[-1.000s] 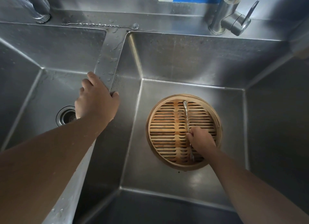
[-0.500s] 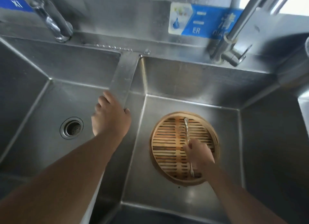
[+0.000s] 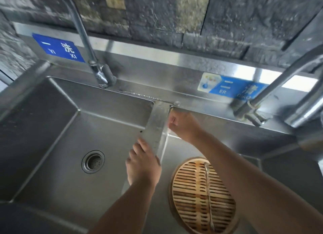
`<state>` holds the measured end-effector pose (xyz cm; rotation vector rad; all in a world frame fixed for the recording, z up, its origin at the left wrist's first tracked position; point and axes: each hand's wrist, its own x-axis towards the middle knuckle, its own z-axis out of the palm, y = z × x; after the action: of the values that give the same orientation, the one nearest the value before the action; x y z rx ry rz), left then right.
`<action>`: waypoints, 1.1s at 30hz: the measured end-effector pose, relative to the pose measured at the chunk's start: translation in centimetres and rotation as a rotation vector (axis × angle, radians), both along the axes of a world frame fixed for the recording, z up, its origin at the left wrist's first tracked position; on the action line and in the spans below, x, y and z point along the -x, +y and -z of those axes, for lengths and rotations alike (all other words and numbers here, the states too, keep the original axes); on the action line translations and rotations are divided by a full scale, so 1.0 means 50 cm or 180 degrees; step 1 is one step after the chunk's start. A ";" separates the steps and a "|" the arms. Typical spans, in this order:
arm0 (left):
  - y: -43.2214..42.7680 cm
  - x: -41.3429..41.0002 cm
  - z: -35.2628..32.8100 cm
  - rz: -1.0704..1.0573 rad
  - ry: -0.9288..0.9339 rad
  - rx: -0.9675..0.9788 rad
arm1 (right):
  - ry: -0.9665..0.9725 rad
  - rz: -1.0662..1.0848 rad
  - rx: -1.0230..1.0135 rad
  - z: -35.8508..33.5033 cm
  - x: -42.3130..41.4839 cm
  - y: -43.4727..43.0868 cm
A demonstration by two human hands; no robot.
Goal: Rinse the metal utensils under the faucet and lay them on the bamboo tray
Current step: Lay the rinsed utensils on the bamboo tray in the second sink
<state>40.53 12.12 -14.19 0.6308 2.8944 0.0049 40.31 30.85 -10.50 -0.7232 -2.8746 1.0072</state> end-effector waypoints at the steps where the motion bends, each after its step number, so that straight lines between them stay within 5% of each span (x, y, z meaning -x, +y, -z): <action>1: 0.000 0.002 0.000 -0.0006 -0.0028 -0.0004 | 0.0022 -0.0051 -0.0080 -0.006 0.032 0.006; 14: 0.000 0.011 -0.009 -0.0032 -0.0404 -0.0119 | -0.0243 -0.0523 -0.1074 -0.008 0.305 0.023; 33: 0.002 0.015 0.014 -0.0056 -0.0240 -0.0087 | -0.0616 -0.0296 -0.1025 -0.010 0.255 0.032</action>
<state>39.78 12.20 -14.89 0.5967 2.8316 0.0693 27.56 32.46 -9.99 -0.7009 -3.1509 0.4798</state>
